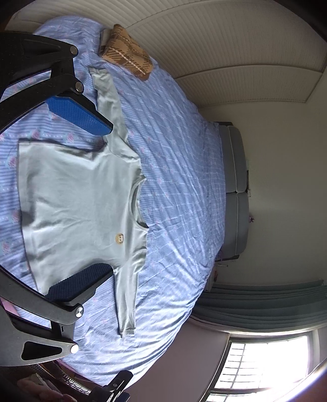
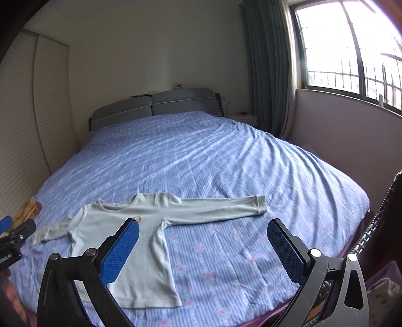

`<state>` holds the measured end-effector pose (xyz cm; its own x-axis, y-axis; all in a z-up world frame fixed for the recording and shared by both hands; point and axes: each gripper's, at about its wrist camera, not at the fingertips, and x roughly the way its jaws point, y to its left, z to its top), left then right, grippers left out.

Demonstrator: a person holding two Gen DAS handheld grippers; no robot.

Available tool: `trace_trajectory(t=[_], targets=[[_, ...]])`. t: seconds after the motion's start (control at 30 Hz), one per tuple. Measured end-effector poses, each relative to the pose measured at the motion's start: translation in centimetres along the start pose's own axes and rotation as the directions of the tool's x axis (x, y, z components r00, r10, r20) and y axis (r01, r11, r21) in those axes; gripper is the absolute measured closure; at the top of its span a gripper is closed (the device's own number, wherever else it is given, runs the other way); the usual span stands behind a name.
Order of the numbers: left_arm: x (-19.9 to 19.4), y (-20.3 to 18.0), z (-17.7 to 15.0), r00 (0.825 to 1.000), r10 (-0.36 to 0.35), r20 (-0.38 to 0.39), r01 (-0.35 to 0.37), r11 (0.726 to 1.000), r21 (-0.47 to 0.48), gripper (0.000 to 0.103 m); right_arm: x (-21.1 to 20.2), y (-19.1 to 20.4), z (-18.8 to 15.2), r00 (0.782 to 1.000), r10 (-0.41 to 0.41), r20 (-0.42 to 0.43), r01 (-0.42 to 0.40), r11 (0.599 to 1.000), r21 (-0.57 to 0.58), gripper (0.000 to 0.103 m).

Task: Fold small clothes
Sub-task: 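Move the right gripper to a mint shirt sleeve cuff and grasp it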

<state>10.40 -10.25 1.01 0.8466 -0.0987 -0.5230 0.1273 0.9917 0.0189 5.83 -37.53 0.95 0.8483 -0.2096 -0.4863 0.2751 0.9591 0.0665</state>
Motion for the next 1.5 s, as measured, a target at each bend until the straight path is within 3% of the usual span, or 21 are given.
trace_trajectory(t=[0.13, 0.2, 0.37, 0.57, 0.67, 0.9, 1.17, 1.27, 1.3, 1.43, 1.5], targets=[[4.1, -3.3, 1.1, 0.999, -0.040, 0.004, 0.040, 0.999, 0.006, 0.000, 4.3, -3.7, 0.9, 0.999, -0.040, -0.029, 0.042, 0.994, 0.097, 0.001], [6.4, -5.1, 1.6, 0.998, -0.058, -0.008, 0.058, 0.998, 0.012, 0.000, 6.4, -5.1, 1.2, 0.998, -0.048, -0.042, 0.053, 0.990, 0.131, 0.007], [11.8, -9.1, 2.7, 0.997, -0.077, -0.013, 0.077, 0.996, 0.039, 0.000, 12.2, -7.9, 1.4, 0.994, -0.071, -0.084, 0.086, 0.979, 0.186, 0.036], [17.3, -12.2, 3.4, 0.996, -0.087, -0.033, 0.088, 0.995, 0.045, 0.000, 19.5, -11.6, -0.1, 0.980, -0.050, -0.194, 0.111, 0.942, 0.316, 0.058], [19.5, -13.3, 3.2, 0.995, -0.087, -0.045, 0.089, 0.994, 0.056, 0.000, 22.4, -13.3, -1.4, 0.971, -0.040, -0.237, 0.133, 0.912, 0.389, 0.063], [24.2, -14.8, 3.1, 0.995, -0.066, -0.076, 0.071, 0.996, 0.062, 0.000, 26.5, -15.2, -4.3, 0.958, -0.028, -0.287, 0.180, 0.836, 0.518, 0.064], [26.4, -15.4, 2.8, 0.993, -0.057, -0.101, 0.062, 0.997, 0.045, 0.000, 29.5, -17.1, -5.6, 0.953, 0.008, -0.302, 0.191, 0.757, 0.625, 0.065], [26.2, -15.8, 2.6, 0.993, -0.057, -0.104, 0.063, 0.997, 0.053, 0.000, 30.4, -17.8, -6.2, 0.959, 0.054, -0.280, 0.156, 0.722, 0.674, 0.067], [26.1, -15.8, 2.6, 0.993, -0.058, -0.105, 0.064, 0.997, 0.053, 0.000, 30.6, -18.1, -6.3, 0.961, 0.063, -0.268, 0.145, 0.711, 0.688, 0.069], [25.6, -15.6, 2.8, 0.993, -0.061, -0.103, 0.066, 0.997, 0.050, 0.000, 30.2, -19.2, -6.6, 0.969, 0.093, -0.230, 0.108, 0.677, 0.728, 0.091], [25.0, -15.2, 3.0, 0.993, -0.060, -0.098, 0.064, 0.997, 0.046, 0.000, 29.6, -19.2, -6.1, 0.973, 0.096, -0.211, 0.091, 0.678, 0.729, 0.092]])
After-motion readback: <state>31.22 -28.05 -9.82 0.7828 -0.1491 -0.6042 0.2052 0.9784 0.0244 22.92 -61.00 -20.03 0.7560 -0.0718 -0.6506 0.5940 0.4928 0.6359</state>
